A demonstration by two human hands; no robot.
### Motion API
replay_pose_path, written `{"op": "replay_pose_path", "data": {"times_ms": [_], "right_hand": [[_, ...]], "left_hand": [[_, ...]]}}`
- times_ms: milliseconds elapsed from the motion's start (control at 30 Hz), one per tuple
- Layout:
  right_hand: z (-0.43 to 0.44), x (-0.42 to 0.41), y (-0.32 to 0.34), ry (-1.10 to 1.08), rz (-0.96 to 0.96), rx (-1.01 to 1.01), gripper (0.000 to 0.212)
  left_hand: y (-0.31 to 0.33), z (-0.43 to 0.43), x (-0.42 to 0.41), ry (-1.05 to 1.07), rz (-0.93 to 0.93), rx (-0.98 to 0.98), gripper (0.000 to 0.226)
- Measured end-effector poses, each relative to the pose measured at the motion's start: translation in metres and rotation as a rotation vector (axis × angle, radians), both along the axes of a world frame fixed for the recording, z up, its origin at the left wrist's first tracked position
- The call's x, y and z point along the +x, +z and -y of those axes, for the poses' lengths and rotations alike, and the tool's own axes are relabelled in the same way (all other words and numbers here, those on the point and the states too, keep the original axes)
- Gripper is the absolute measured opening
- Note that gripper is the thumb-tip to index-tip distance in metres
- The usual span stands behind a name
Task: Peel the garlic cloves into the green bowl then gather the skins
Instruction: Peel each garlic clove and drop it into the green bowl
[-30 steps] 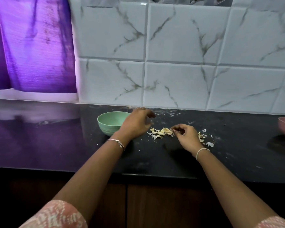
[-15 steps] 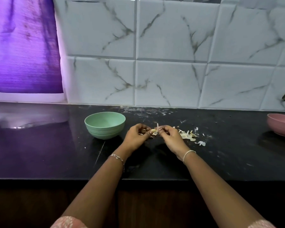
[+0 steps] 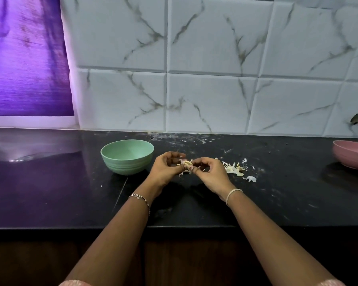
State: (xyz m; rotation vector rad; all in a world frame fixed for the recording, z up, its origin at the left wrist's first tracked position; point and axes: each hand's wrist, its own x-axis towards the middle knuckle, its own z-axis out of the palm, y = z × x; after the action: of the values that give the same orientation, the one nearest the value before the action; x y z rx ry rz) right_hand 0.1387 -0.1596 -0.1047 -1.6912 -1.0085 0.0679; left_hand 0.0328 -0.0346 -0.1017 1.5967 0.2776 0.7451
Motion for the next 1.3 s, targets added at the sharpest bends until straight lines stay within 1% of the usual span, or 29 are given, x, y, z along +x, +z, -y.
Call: {"op": "replay_pose_path", "data": {"times_ms": [167,300,433,533,700,833,933,1100,1233,1300], "right_hand": [[0.001,-0.002,0.002,0.032,-0.061,0.073,0.007],[0.000,-0.004,0.001,0.049,-0.107,0.086,0.011],[0.001,-0.005,0.003,0.072,-0.141,0.088,0.006],[0.001,-0.005,0.003,0.036,-0.120,0.080,0.009],[-0.003,-0.006,0.001,-0.128,0.033,0.024,0.012],[-0.002,-0.012,0.003,-0.234,0.208,-0.056,0.010],[-0.003,-0.017,0.003,-0.279,0.339,-0.093,0.004],[-0.001,-0.023,0.003,-0.344,0.546,-0.170,0.015],[0.000,-0.028,0.002,-0.346,0.745,-0.232,0.013],[0.001,-0.029,0.002,-0.344,0.769,-0.227,0.012]], "left_hand": [[-0.001,0.002,-0.001,-0.023,-0.001,-0.122,0.017],[-0.001,0.004,-0.002,-0.069,-0.020,-0.108,0.021],[-0.001,0.006,-0.004,-0.087,0.002,-0.142,0.012],[0.000,0.007,-0.004,-0.107,0.001,-0.160,0.012],[0.001,0.012,-0.004,-0.134,-0.016,-0.176,0.015],[0.002,0.013,-0.002,-0.097,-0.040,-0.133,0.014],[0.002,0.014,0.000,-0.091,-0.035,-0.121,0.012],[0.001,0.014,0.002,-0.089,-0.030,-0.099,0.011],[0.000,0.013,0.004,-0.040,-0.048,-0.025,0.010],[-0.001,0.012,0.004,-0.037,-0.047,-0.006,0.011]]}}
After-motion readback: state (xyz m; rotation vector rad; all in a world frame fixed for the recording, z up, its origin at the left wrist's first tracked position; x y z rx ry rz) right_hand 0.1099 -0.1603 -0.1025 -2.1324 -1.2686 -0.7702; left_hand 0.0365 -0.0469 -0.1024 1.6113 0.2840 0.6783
